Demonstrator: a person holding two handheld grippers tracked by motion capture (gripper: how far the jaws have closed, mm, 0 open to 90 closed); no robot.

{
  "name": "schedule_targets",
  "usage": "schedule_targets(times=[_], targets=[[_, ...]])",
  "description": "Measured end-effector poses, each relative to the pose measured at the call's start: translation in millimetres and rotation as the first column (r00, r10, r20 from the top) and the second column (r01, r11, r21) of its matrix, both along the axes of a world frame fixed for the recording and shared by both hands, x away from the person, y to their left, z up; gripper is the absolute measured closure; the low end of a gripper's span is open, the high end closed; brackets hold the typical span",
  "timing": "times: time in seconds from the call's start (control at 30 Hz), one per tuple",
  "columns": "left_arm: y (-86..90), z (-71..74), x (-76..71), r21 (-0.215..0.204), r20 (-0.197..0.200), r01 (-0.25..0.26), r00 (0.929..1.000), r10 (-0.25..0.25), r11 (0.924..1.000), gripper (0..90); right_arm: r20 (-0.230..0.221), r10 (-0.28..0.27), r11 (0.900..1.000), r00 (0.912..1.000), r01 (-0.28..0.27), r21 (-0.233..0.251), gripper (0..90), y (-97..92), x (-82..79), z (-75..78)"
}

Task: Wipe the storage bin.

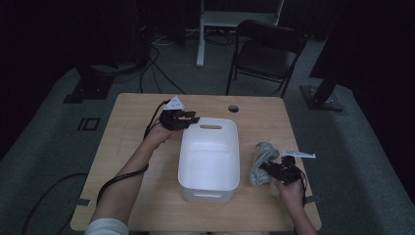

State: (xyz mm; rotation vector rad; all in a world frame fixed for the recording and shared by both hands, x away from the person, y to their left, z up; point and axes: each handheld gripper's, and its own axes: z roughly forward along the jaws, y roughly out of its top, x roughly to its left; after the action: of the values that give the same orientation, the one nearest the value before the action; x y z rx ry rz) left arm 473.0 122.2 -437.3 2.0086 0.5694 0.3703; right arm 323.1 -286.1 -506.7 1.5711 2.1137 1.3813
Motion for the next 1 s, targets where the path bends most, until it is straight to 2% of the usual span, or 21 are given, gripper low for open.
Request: schedule_targets(times=[0.03, 0.17, 0.37, 0.43, 0.57, 0.67, 0.77, 0.83, 1.0], targets=[[-1.4, -0.4, 0.4, 0.01, -0.002, 0.0, 1.0, 0.0, 1.0, 67.3, -0.003, 0.0, 1.0, 1.0, 0.0, 0.002, 71.6, -0.6, 0.1, 0.0], [-4.0, -2.1, 2.7, 0.005, -0.025, 0.019, 0.9995, -0.018, 0.9998, 72.7, 0.0, -0.005, 1.0, 1.0, 0.005, 0.005, 71.7, -2.7, 0.6, 0.5], [-2.8, -0.3, 0.0, 0.021, -0.029, 0.018, 0.9994, -0.017, 0.9996, 75.3, -0.001, -0.007, 1.0, 1.0, 0.007, 0.005, 71.7, -3.5, 0.0, 0.5], [-1.3, -0.3, -4.1, 0.029, -0.017, 0.013, 0.9998, -0.013, 0.9995, 77.0, 0.0, -0.01, 0.9999, 1.0, 0.01, 0.006, 71.6, -3.7, 0.1, 0.8], [4.2, -2.3, -12.6, 0.02, -0.008, 0.004, 1.0, -0.004, 0.9998, 79.8, 0.002, -0.012, 0.9999, 0.9999, 0.012, 0.009, 71.7, -4.0, 0.2, 1.3], [7.4, -3.4, -16.5, 0.003, -0.016, 0.007, 0.9998, -0.007, 1.0, 81.0, 0.003, -0.015, 0.9998, 0.9999, 0.015, 0.012, 71.7, -4.1, -0.1, 2.1], [7.4, -2.9, -16.1, -0.008, -0.017, 0.003, 0.9999, -0.003, 1.0, 80.0, 0.005, -0.012, 0.9999, 0.9999, 0.012, 0.009, 71.6, -3.2, -0.1, 2.2], [7.0, -1.7, -13.5, -0.03, -0.039, 0.013, 0.9991, -0.015, 0.9995, 74.6, 0.004, -0.012, 0.9999, 0.9999, 0.012, 0.009, 71.7, -2.8, -0.1, 2.1], [1.2, -2.5, -9.3, 0.013, -0.045, 0.024, 0.9987, -0.023, 0.9996, 72.9, 0.0, -0.01, 0.9999, 0.9999, 0.01, 0.005, 71.7, -2.9, 0.1, 0.5]])
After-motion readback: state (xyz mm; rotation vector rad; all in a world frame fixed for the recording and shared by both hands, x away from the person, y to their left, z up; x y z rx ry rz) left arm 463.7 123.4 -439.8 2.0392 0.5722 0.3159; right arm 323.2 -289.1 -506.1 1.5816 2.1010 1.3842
